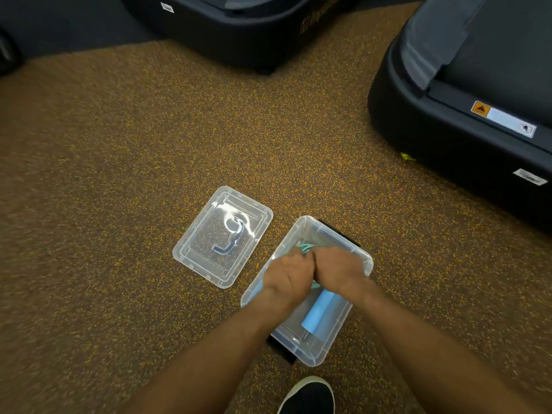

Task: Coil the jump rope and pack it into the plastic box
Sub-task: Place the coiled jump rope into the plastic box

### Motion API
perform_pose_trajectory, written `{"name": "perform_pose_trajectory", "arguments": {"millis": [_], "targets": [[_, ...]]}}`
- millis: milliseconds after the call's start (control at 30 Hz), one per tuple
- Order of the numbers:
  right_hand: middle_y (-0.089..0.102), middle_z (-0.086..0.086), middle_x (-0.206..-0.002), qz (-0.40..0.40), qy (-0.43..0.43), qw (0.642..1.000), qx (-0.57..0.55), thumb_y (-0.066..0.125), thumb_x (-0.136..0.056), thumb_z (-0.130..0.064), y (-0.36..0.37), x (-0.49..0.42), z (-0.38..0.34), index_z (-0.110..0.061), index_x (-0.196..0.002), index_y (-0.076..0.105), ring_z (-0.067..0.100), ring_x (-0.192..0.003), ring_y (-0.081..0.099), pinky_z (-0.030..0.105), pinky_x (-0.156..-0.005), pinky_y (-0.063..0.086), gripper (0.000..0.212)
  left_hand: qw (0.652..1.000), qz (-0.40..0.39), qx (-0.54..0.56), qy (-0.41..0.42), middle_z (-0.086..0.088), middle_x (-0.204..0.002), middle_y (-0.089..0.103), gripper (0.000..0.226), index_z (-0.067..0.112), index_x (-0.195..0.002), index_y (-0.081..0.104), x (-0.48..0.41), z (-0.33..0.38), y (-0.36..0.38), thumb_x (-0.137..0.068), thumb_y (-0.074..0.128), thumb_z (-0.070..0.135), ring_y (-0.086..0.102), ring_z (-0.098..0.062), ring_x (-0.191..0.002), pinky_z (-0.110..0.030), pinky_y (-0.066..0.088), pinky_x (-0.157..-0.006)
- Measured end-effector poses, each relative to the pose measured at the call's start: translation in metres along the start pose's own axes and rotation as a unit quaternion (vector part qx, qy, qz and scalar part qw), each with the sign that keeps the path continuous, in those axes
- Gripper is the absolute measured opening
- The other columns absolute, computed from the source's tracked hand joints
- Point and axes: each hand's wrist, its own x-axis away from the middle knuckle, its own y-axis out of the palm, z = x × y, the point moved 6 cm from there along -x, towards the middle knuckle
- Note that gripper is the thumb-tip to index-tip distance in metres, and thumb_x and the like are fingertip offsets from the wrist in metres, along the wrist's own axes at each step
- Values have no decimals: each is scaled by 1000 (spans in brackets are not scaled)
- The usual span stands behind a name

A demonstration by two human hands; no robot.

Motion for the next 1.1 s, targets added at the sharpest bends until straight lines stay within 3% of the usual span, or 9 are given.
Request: {"name": "perform_pose_trajectory", "arguments": {"millis": [67, 167, 233, 400, 533, 667, 767, 933, 1100], "targets": [[71, 5, -116, -1, 10, 997, -80, 45, -97, -30, -15, 0, 0, -26, -117, 66, 30, -106, 68, 35, -80, 52, 28, 997, 58, 49, -9, -10, -120, 57, 36, 17, -130, 49, 9, -13, -24, -95, 56, 21, 69, -35, -98, -44, 55, -78], [74, 1, -98, 42, -10, 982, -185, 59, -90, -32, -46, -9, -4, -29, -80, 65, 28, -96, 69, 37, -80, 54, 12, 983, 133, 111, -55, -5, -115, 60, 27, 25, -116, 56, 18, -46, -49, -91, 48, 23, 68, -39, -94, -43, 51, -73], [70, -6, -81, 77, -44, 968, -234, 64, -88, -28, -68, -16, -13, -29, -68, 59, 21, -81, 67, 38, -77, 54, 21, 971, 160, 160, -78, -5, -113, 62, 22, 27, -112, 56, 19, -70, -54, -92, 47, 26, 66, -38, -94, -43, 51, -73], [56, -22, -76, 74, -111, 966, -223, 59, -96, -19, -107, -41, -50, -29, -90, 66, -3, -69, 52, 21, -59, 35, 13, 923, 163, 289, -196, 2, -109, 65, 16, 31, -108, 58, 15, -140, -34, -92, 54, 35, 63, -24, -97, -38, 51, -78], [60, -19, -82, 28, -131, 971, -197, 59, -95, -19, -99, -72, -72, -29, -95, 67, 6, -74, 60, 22, -61, 43, 13, 875, 150, 384, -253, 12, -87, 67, 8, 33, -100, 59, 18, -179, -6, -92, 59, 35, 66, -17, -81, -33, 51, -70], [67, -12, -92, 10, -133, 979, -156, 62, -94, -25, -82, -107, -83, -34, -93, 65, 12, -87, 66, 37, -86, 57, 9, 890, 152, 347, -254, 12, -97, 69, 14, 32, -107, 61, 1, -205, 7, -93, 58, 31, 65, -14, -85, -33, 54, -71], [69, -9, -103, -10, -130, 985, -114, 60, -96, -23, -75, -132, -87, -32, -98, 65, 12, -91, 64, 34, -88, 54, 10, 902, 150, 296, -275, 6, -108, 69, 25, 28, -120, 61, -18, -227, 11, -96, 59, 30, 67, -16, -87, -33, 54, -72], [68, -4, -111, -9, -122, 992, -36, 59, -98, -24, -63, -166, -98, -25, -120, 59, 15, -88, 61, 24, -68, 43, 23, 899, 163, 265, -309, 0, -122, 65, 30, 29, -128, 55, -36, -263, 18, -98, 55, 24, 65, -23, -101, -41, 52, -82], [63, 5, -127, -21, -88, 995, 34, 60, -97, -23, -45, -189, -105, -21, -132, 52, 27, -112, 61, 43, -95, 49, 36, 901, 141, 233, -338, -2, -123, 59, 31, 32, -129, 55, -40, -283, 27, -98, 55, 26, 64, -28, -104, -44, 51, -84]]}}
